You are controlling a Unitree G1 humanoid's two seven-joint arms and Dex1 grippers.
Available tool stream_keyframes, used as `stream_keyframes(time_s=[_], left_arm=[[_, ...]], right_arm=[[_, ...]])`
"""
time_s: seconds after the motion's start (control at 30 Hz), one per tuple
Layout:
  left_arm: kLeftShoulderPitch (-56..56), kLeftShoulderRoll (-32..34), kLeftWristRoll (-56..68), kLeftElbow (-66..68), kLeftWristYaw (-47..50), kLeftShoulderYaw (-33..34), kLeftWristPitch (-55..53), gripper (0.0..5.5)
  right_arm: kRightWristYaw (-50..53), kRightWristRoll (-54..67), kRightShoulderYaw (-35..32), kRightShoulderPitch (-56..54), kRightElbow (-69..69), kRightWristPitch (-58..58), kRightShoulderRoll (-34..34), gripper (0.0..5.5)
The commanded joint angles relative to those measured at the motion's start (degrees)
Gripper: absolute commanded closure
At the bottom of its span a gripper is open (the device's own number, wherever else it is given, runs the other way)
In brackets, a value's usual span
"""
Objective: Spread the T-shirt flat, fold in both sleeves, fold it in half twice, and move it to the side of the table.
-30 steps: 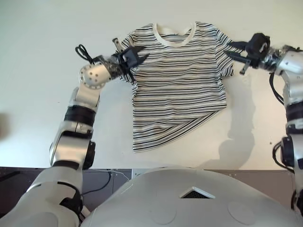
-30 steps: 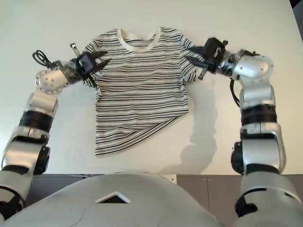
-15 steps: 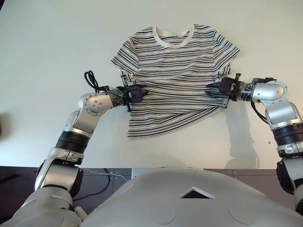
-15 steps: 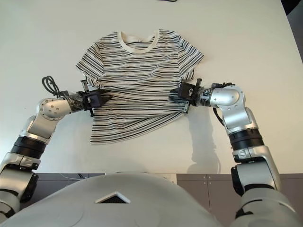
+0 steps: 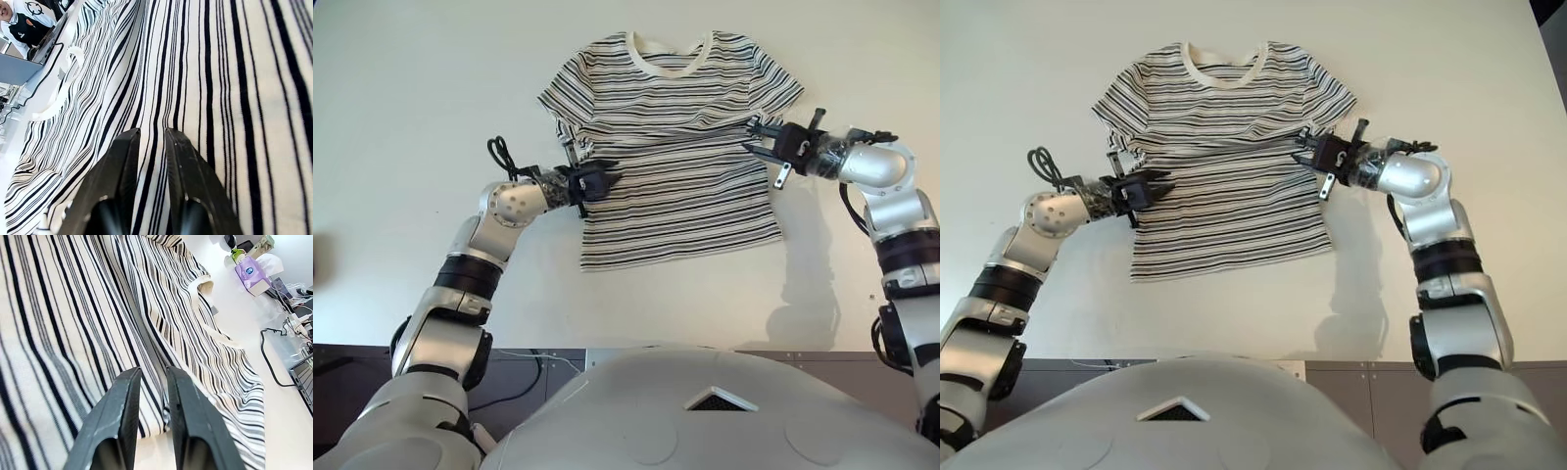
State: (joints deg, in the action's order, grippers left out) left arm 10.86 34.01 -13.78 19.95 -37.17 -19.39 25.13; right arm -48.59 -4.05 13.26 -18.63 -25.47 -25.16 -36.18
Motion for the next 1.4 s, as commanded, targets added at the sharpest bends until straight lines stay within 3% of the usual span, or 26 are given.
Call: stream_keyframes(time_s=[0.03, 0.2, 0.43, 0.67, 0.97, 1.07, 1.2, 1.4], left_arm=[[-6.3, 3.3, 0.9, -12.6, 0.6, 4.2, -3.5, 4.59], [-13.1, 3.8, 3.1, -23.7, -0.8, 6.1, -8.4, 4.59], [-23.2, 10.3, -0.6, -25.6, -7.6, 0.7, -5.3, 4.59], [-30.9, 18.1, 5.3, -31.4, -13.7, 1.0, -5.1, 4.59], [-30.1, 18.4, 18.0, -37.1, -16.7, 6.0, -8.6, 4.59], [-27.2, 17.2, 26.2, -40.0, -17.2, 8.8, -14.1, 4.59], [-18.9, 11.6, 36.2, -42.7, -12.3, 12.7, -24.4, 4.59], [-0.9, -1.3, 17.1, -19.9, 6.4, 9.6, -24.0, 4.59]], right_arm=[[-3.5, 6.6, -4.4, 11.1, 19.2, 6.1, -5.9, 4.55], [-5.7, 4.1, -2.8, 19.7, 23.1, 7.0, -9.4, 4.55], [-12.8, 1.2, 0.2, 23.9, 21.8, 6.0, -15.8, 4.55], [-18.9, 9.2, -4.0, 35.5, 37.8, 15.1, -25.7, 4.55], [-21.2, 17.5, -11.3, 40.5, 48.3, 24.5, -28.4, 4.55], [-21.6, 24.8, -14.1, 34.2, 49.1, 30.0, -26.9, 4.55], [-14.0, 22.3, -10.7, 14.3, 38.0, 32.5, -17.0, 4.55], [1.3, 4.0, -0.6, -9.1, 4.5, 22.3, 0.8, 4.55]])
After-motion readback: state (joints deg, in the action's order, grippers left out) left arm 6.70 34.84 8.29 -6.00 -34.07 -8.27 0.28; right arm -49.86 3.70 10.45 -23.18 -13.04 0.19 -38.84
